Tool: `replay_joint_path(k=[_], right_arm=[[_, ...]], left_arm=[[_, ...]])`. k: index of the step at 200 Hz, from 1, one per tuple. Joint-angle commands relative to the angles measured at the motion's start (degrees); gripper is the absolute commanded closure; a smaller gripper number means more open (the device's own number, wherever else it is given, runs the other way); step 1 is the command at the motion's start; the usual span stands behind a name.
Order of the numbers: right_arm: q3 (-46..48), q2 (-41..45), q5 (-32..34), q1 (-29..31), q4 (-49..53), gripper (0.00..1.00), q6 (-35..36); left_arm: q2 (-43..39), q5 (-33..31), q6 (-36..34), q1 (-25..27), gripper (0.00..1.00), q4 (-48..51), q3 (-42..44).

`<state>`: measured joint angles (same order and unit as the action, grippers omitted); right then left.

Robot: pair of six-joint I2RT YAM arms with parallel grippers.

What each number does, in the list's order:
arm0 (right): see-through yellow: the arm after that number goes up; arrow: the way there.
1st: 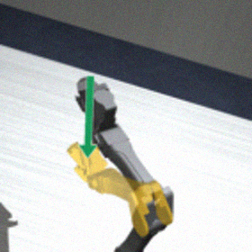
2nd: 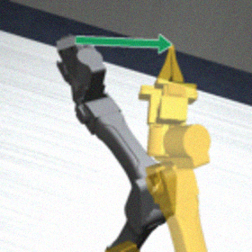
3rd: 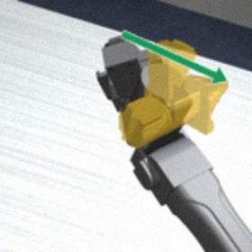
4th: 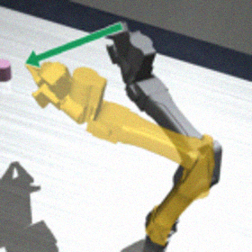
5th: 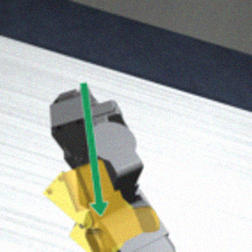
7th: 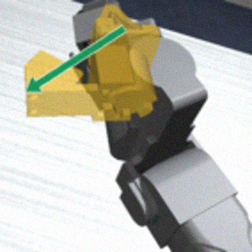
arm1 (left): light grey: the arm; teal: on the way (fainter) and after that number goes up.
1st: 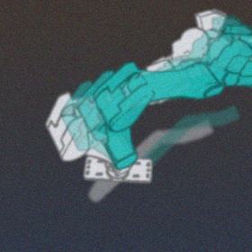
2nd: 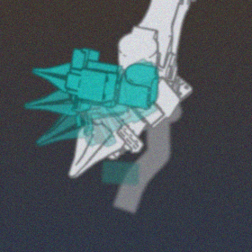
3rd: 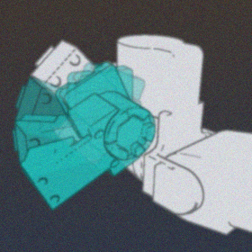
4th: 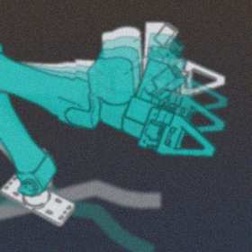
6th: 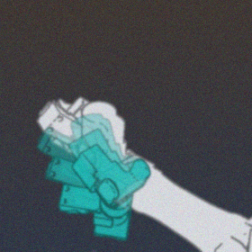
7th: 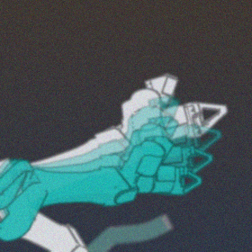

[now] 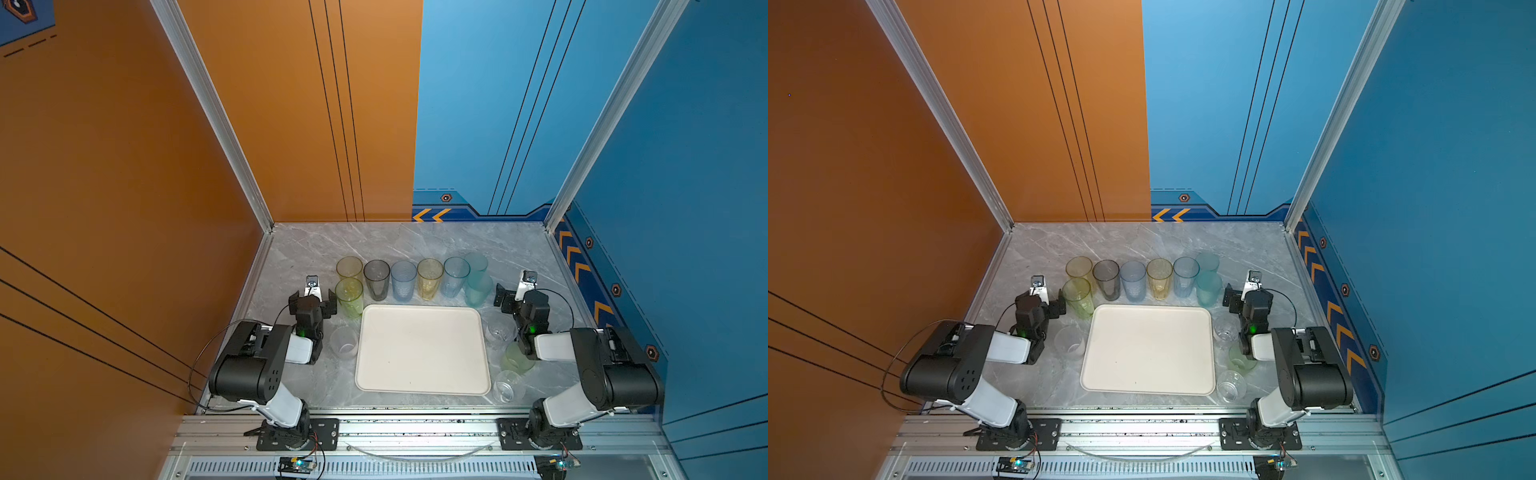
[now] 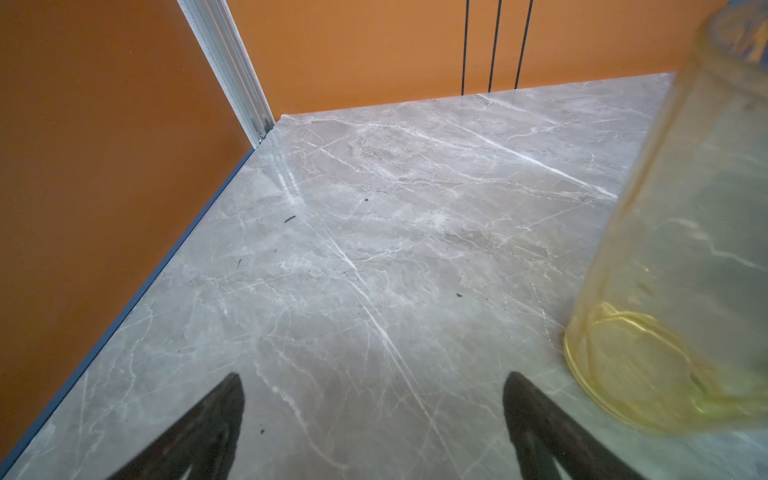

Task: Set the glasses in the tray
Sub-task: 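Reach the right gripper to the teal dimpled cup while the left gripper rises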

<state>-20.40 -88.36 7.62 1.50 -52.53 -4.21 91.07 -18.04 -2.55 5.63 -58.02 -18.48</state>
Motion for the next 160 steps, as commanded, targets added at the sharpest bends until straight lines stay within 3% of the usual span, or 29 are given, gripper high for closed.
replay_joint_path(k=[1,71,139,150,160], right_arm=[[-0.83,-0.3,0.65,0.26,0.01,0.0,0.5],[-0.84,-0.32,0.67,0.26,-0.01,0.0,0.52],[-0.89,-0.32,0.78,0.35,0.19,0.0,0.59],[-0.87,-0.32,0.8,0.35,0.15,0.0,0.61],[-0.89,-0.32,0.81,0.35,0.15,0.07,0.57]], left_arm=[[-0.77,-0.4,0.63,-0.09,0.02,-0.25,-1.29],[-0.72,-0.25,0.7,-0.16,0.02,-0.18,-1.31],[-1.15,4.91,1.64,-2.33,0.0,3.13,-2.63],[-1.2,6.89,1.37,-2.63,0.08,3.68,-2.87],[-1.22,7.76,1.4,-2.91,0.12,3.96,-2.91]])
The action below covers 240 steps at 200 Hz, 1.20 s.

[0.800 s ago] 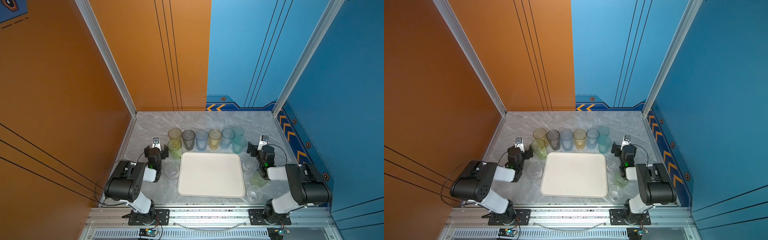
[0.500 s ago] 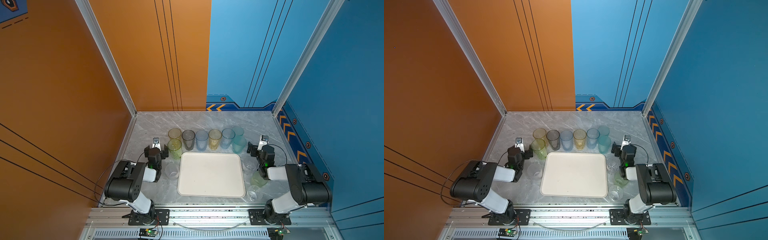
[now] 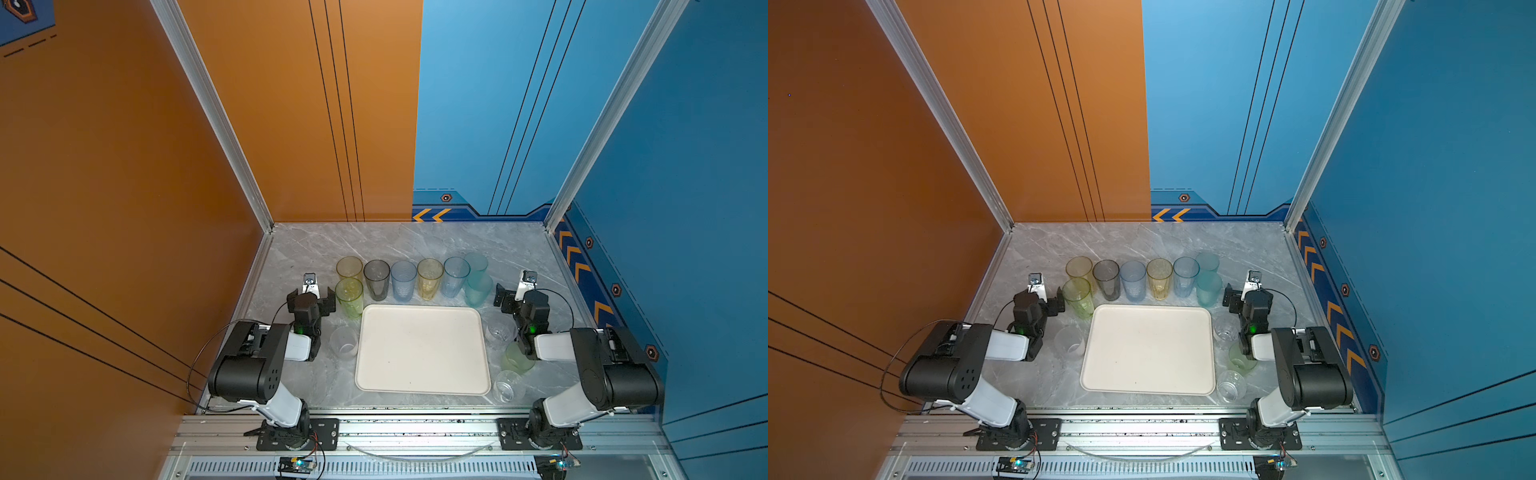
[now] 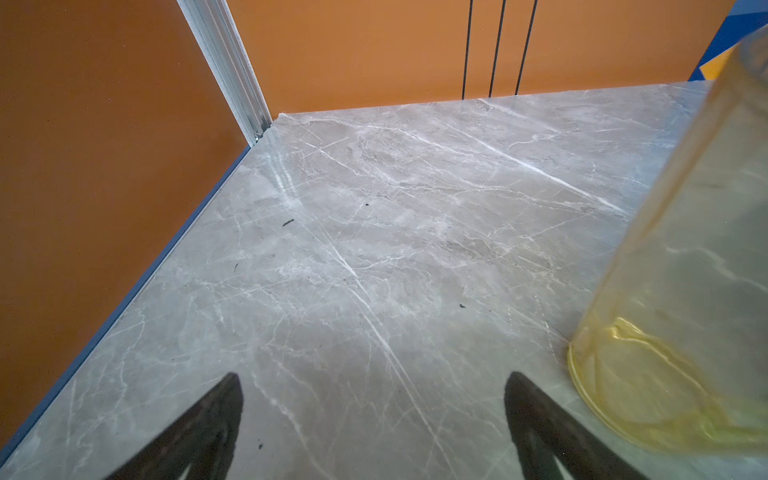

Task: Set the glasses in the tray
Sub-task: 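Reach the right gripper to the teal dimpled cup while the left gripper rises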

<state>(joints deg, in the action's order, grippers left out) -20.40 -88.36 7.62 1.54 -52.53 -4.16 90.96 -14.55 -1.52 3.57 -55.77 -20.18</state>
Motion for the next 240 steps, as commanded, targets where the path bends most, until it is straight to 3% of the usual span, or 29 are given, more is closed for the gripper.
replay_joint_path(k=[1,18,32,61,82,117,136,155,206,240], right_arm=[[-0.88,-0.32,0.81,0.3,0.15,0.07,0.5],[-0.85,-0.28,1.19,0.3,0.11,0.14,0.46],[-0.82,1.25,4.39,-0.09,1.34,0.14,-1.32],[0.84,6.53,4.63,-1.54,2.98,0.13,-3.17],[-0.14,11.58,6.49,-1.54,8.58,0.14,-3.74],[-6.53,24.2,7.63,-1.63,31.27,0.15,-6.91],[-11.69,30.85,4.72,-1.63,45.61,0.16,-8.1],[-18.13,34.63,0.67,-1.64,58.38,0.22,-8.35],[-37.23,31.18,-8.54,-0.52,83.88,0.42,-11.28],[-45.5,23.56,-12.02,1.39,89.65,0.51,-11.61]], left_arm=[[-1.08,4.35,0.42,-0.9,0.15,1.67,-1.19],[-1.23,4.47,0.62,-1.2,0.22,1.8,-1.19],[-2.32,2.81,1.33,-1.29,0.25,2.31,-1.11],[-8.58,-0.53,2.44,-1.38,0.31,5.34,0.05],[-15.54,-4.13,2.25,0.35,0.34,12.22,-0.45],[-28.47,-11.92,3.94,9.09,0.39,29.9,-4.1],[-33.22,-15.93,4.21,14.5,0.39,35.91,-6.21],[-34.44,-16.42,5.58,16.34,0.39,44.51,-11.4],[-32.6,-12.46,8.73,16.73,0.43,59.81,-24.85],[-29.25,-7.95,10.89,16.22,0.45,67.61,-30.64]])
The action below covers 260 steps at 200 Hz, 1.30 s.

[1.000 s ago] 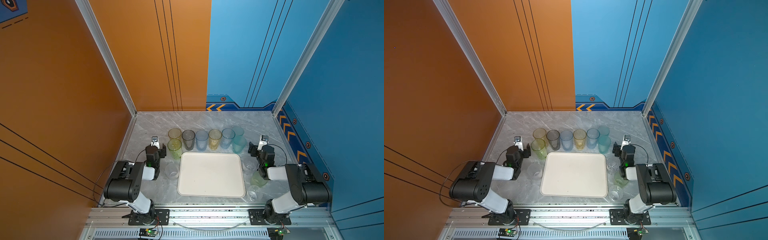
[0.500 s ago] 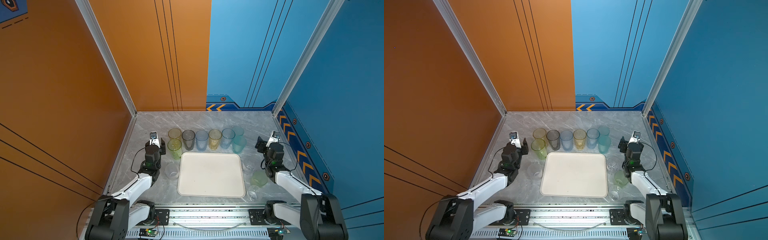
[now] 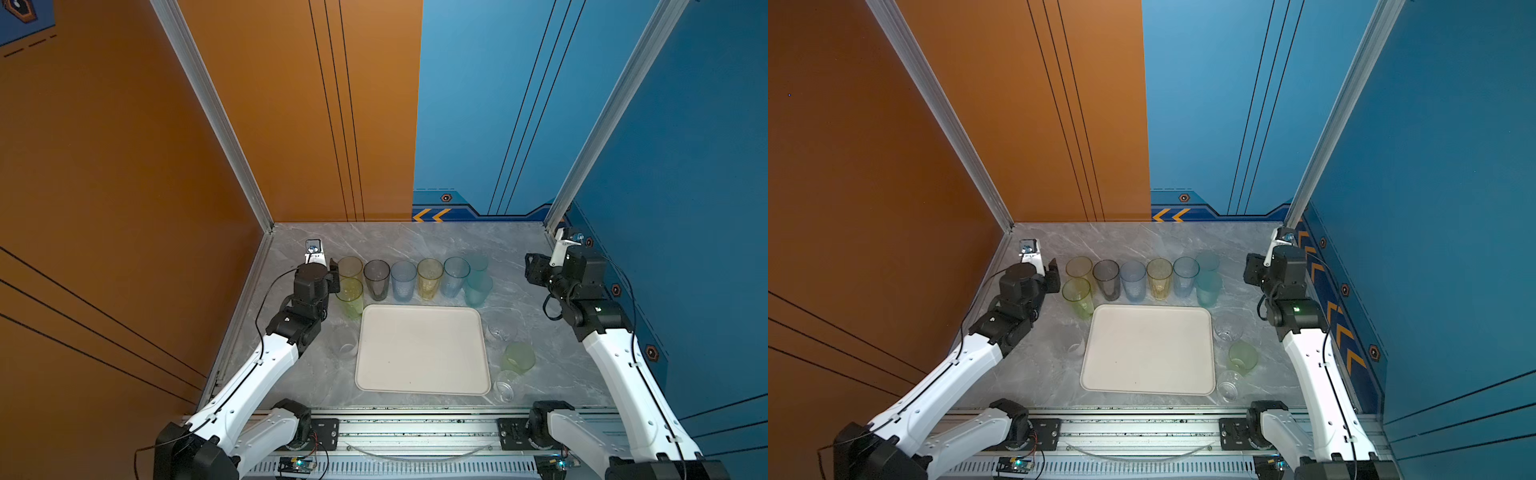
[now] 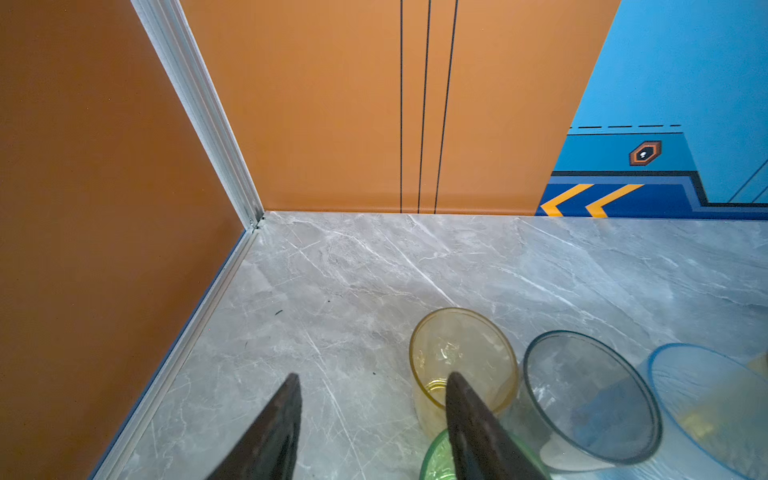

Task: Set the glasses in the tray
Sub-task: 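Reach the right gripper to the teal dimpled cup while the left gripper rises, then close the right gripper on the teal dimpled cup and lift it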

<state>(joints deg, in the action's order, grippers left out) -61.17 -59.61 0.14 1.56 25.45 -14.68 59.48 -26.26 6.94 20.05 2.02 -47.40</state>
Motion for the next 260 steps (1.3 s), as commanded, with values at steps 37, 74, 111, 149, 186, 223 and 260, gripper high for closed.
replay_joint_path(k=[37,74,111,149,186,223,260], right_arm=[[-12.16,-18.4,-6.36,2.13,13.61,0.65,-1.23],[-17.33,-28.68,-7.85,1.88,12.82,0.78,-1.67],[-23.5,-38.18,-12.26,1.94,12.87,0.81,-2.54],[-28.06,-43.2,-11.92,2.48,13.46,0.79,-2.9],[-30.82,-46.77,-10.96,2.88,14.95,0.77,-2.55],[-32.69,-48.89,-9.28,3.4,16.57,0.77,-1.81],[-33.56,-49.93,-6.82,3.78,17.64,0.77,-1.25]], left_arm=[[5.61,7.92,4.83,-1.9,0.52,13.55,-6.25],[6.16,9.02,5.21,-3.02,0.52,14.68,-6.98],[6.35,9.91,5.37,-3.72,0.52,14.95,-6.97],[6.17,10.24,5.28,-4.56,0.51,15.29,-6.94],[6.09,10.9,5.3,-5.34,0.51,15.29,-6.84],[5.88,11.45,5.52,-5.9,0.51,15.2,-6.49],[5.57,11.93,5.69,-6.38,0.51,14.86,-5.93]])
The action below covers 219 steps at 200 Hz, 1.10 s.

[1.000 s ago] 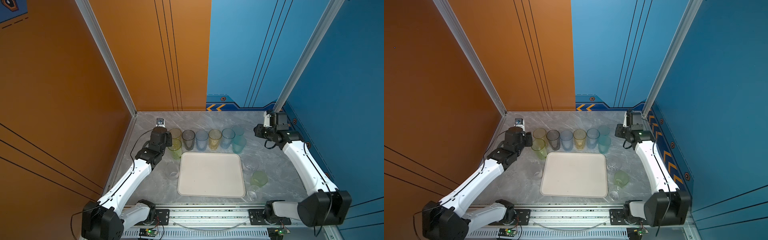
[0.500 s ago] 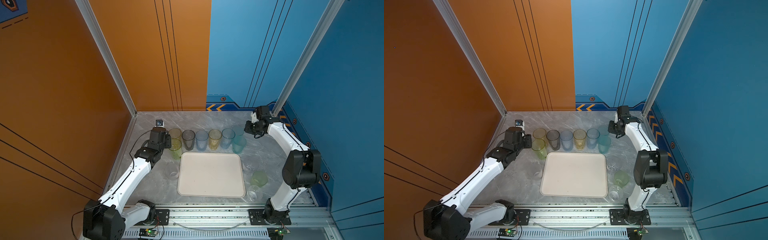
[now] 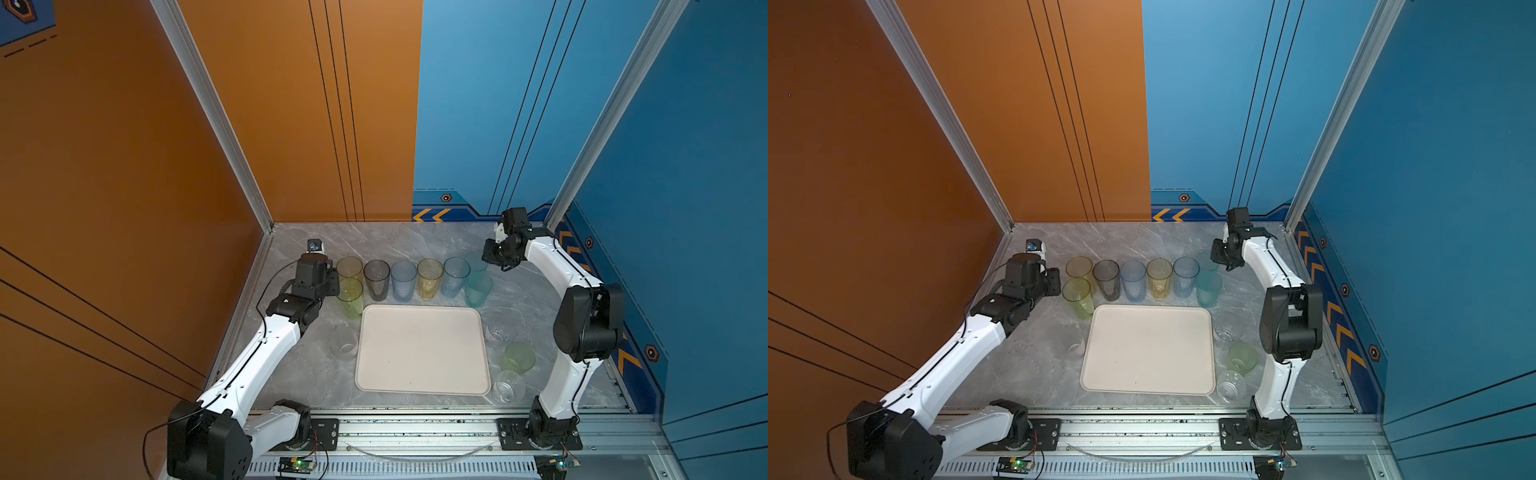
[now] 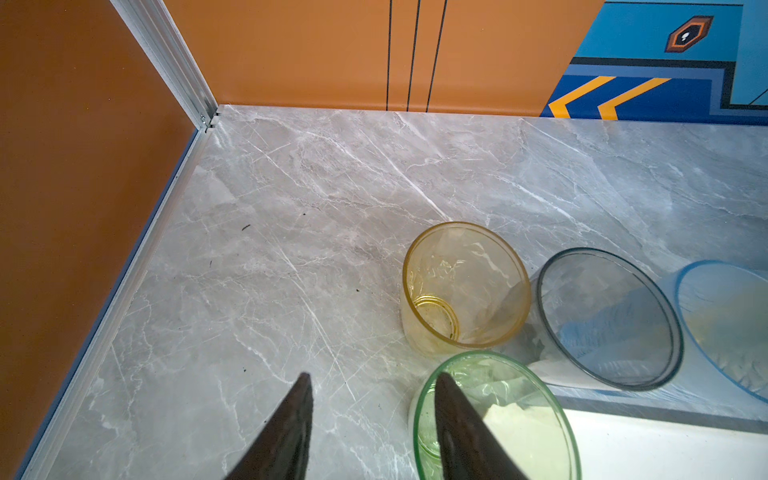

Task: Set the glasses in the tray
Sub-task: 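Close the right gripper on the teal dimpled cup and lift it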

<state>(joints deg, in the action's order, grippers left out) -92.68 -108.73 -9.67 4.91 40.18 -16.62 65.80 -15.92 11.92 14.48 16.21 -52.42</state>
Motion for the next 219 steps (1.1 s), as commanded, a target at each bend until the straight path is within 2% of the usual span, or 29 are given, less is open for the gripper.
replay_joint_path(k=[1,28,87,219], right_arm=[[-2.05,-0.8,3.08,0.44,2.98,0.77,0.7],[-2.29,-1.47,4.73,0.6,3.57,0.77,0.98],[-3.53,-3.57,3.75,0.81,3.84,0.78,1.15],[-5.75,-6.26,8.77,2.12,5.4,0.91,2.21]], left_arm=[[-0.75,1.64,0.72,-0.83,0.51,0.63,-0.87],[-0.94,2.3,0.99,-1.27,0.51,0.41,-0.57],[-1.54,2.65,1.08,-1.83,0.51,0.27,0.11],[-1.9,3.45,1.26,-2.86,0.52,-0.03,1.01]])
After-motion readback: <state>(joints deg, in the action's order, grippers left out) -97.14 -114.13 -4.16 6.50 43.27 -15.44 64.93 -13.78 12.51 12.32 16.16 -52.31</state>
